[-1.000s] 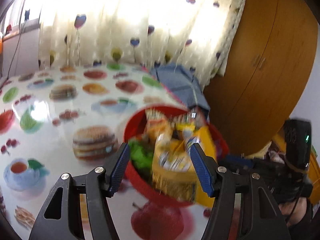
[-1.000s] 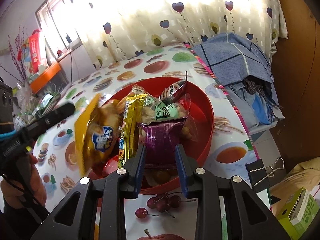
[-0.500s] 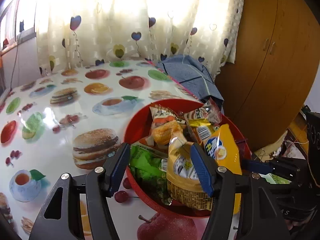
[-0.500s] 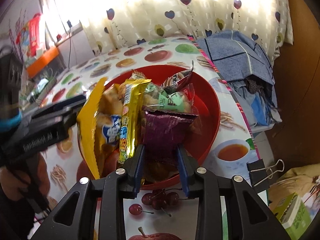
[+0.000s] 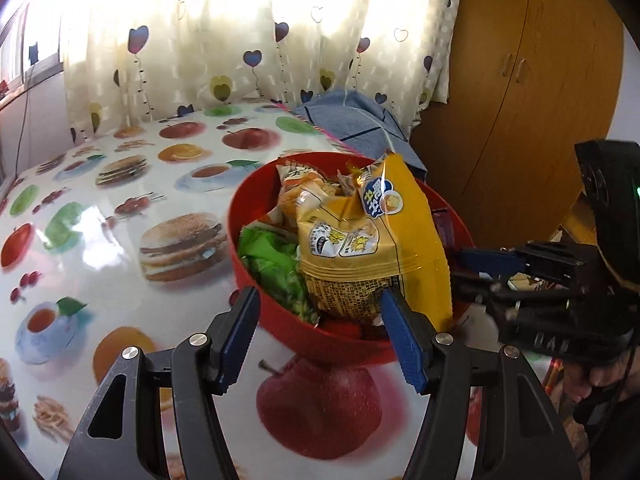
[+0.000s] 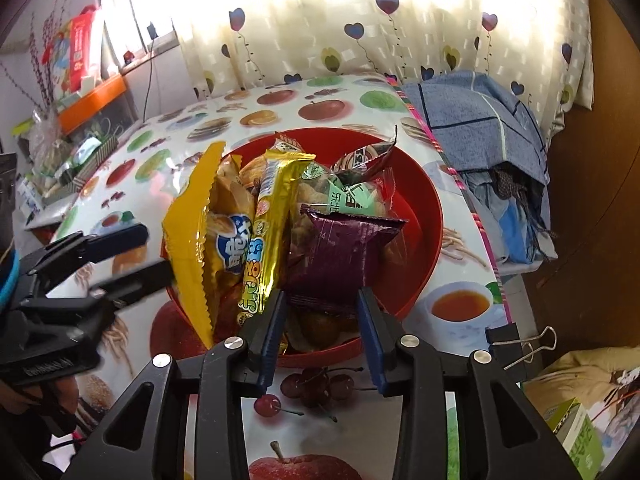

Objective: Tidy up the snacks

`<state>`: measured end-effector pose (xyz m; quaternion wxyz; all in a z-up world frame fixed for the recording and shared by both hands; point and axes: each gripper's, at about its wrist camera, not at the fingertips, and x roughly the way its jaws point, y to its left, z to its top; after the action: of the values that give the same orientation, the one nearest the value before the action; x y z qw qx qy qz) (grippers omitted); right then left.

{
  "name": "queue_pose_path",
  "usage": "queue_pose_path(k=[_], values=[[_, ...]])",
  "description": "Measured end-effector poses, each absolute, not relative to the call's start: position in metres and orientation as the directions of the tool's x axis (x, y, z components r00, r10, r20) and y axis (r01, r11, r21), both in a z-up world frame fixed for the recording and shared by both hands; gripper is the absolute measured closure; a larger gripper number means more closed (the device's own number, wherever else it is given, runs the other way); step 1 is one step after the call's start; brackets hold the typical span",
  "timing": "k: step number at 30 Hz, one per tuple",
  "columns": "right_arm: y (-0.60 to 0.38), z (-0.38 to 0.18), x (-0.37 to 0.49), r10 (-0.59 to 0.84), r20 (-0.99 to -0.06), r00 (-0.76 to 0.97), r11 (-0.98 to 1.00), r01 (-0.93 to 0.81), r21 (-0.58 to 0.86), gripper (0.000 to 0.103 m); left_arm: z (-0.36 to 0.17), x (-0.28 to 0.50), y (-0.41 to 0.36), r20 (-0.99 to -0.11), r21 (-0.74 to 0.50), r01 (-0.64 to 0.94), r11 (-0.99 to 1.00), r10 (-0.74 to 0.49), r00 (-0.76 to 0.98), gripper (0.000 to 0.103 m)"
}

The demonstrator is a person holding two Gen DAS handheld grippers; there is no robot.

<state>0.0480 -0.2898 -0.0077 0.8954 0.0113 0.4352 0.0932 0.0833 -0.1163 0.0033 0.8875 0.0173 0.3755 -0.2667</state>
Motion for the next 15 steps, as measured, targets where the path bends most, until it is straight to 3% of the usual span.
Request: queue_pose_path(k=[7, 15], values=[[-0.274, -0.013, 0.055, 0.107, -0.801, 0.589, 0.984, -0.178, 0.0, 0.064, 0.0, 0.103, -0.134, -0.692, -0.012, 0.456, 0.89, -0.336, 0.639, 0.04], [-0.266, -0.016, 0.046, 0.162, -0.823, 0.544, 0.974, -0.221, 0.045, 0.064, -0.014, 0.094, -0.114, -0.735, -0.094, 0.455, 0.886, -0.37, 0.568, 0.04]])
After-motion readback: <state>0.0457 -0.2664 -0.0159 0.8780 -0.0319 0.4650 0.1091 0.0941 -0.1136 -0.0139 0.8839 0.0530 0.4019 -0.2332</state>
